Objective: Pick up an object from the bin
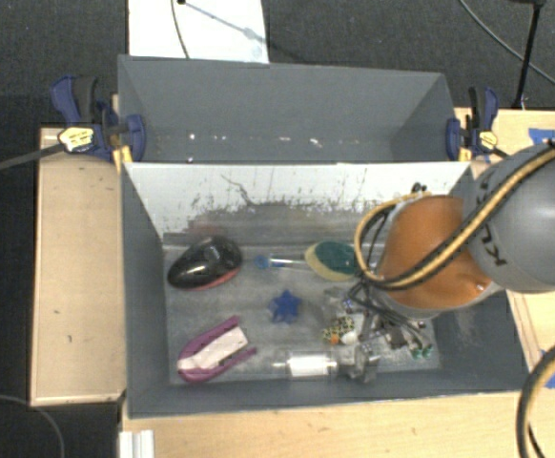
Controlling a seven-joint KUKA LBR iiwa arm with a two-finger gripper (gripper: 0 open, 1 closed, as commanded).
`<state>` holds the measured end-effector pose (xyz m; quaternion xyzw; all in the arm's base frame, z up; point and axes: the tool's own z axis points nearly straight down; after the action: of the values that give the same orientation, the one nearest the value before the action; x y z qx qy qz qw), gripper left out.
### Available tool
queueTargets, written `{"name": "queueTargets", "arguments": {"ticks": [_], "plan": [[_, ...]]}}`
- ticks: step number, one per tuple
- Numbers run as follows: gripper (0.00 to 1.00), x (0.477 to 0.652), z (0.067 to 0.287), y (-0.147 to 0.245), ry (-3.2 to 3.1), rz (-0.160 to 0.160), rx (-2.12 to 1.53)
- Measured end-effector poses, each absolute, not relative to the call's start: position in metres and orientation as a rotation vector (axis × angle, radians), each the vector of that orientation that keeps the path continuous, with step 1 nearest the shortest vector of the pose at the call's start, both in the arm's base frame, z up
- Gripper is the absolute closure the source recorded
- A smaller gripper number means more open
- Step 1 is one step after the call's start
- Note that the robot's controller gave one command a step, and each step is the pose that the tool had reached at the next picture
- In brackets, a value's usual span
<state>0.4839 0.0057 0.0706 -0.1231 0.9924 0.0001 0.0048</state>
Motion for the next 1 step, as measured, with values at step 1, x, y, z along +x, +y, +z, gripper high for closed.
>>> {"name": "queueTargets", "arguments": {"ticks": [1], "plan": [[0.00,0.4855,0.0716,0.0060,3.104,0.000,-0.386]]}}
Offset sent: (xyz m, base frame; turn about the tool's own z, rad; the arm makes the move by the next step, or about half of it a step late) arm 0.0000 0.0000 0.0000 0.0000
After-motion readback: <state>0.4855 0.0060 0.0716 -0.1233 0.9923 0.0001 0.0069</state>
